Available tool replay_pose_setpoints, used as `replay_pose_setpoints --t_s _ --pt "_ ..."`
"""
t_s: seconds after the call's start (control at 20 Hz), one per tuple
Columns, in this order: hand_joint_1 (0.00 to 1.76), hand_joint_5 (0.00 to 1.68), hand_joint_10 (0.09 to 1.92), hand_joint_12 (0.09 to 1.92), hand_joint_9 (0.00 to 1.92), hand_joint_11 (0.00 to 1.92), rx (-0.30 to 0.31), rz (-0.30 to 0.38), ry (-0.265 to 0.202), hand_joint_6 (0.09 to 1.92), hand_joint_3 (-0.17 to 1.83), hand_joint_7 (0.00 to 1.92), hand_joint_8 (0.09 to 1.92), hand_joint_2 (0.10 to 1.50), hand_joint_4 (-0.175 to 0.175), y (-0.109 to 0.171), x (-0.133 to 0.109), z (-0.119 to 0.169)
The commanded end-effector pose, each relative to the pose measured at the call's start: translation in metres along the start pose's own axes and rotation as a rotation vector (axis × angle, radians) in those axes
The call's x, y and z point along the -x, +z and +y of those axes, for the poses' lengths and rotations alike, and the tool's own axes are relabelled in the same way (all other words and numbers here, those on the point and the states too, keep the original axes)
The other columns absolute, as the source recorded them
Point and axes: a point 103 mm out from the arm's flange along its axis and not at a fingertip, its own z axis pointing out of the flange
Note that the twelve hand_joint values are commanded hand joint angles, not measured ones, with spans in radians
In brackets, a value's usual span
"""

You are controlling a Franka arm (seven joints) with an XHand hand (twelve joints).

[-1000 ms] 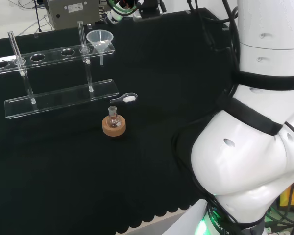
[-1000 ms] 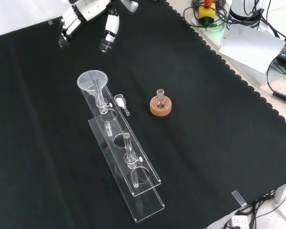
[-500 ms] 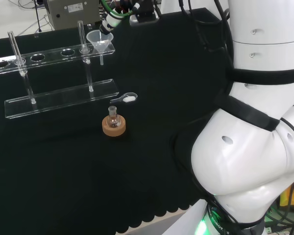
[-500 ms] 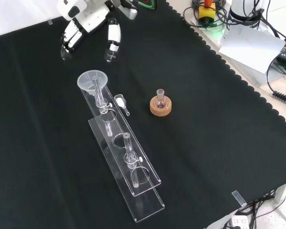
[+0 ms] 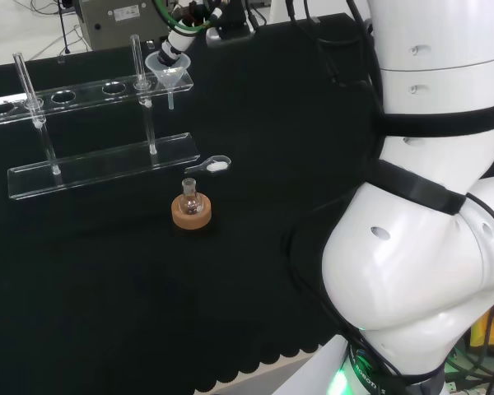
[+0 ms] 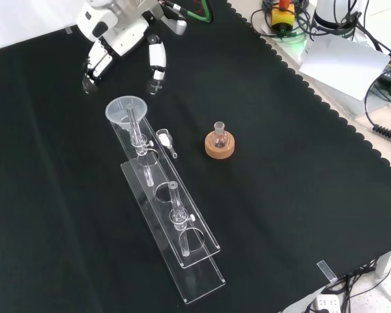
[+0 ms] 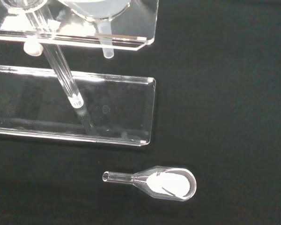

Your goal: Pick up the funnel from the transparent funnel stand.

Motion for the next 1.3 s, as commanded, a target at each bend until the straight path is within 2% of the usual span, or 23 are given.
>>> replay_pose_setpoints --t_s 0.05,0.3,0.65,1.05,1.15,1.3 --pt "0.58 0.07 0.83 1.47 0.22 0.35 -0.084 -0.03 0.024 0.09 0.41 0.0 0.49 0.68 -0.037 0.005 -0.014 0.009" --pt "0.59 0.06 0.84 1.47 0.19 0.36 -0.111 -0.054 0.04 0.09 0.45 0.0 0.43 0.66 -0.036 0.006 -0.017 0.013" --pt "0.61 0.06 0.85 1.47 0.19 0.36 -0.103 -0.056 0.014 0.09 0.46 0.0 0.42 0.65 -0.036 0.008 -0.022 0.011" --pt "0.66 0.06 0.85 1.47 0.18 0.37 -0.057 -0.114 -0.02 0.09 0.46 0.0 0.41 0.64 -0.035 0.011 -0.034 0.009" --pt "0.68 0.06 0.86 1.47 0.17 0.37 -0.06 -0.135 -0.043 0.09 0.48 0.0 0.39 0.63 -0.033 0.011 -0.036 0.01" --pt "0.71 0.05 0.87 1.47 0.13 0.36 -0.074 -0.159 -0.017 0.09 0.51 0.0 0.34 0.61 -0.023 0.011 -0.04 0.012"
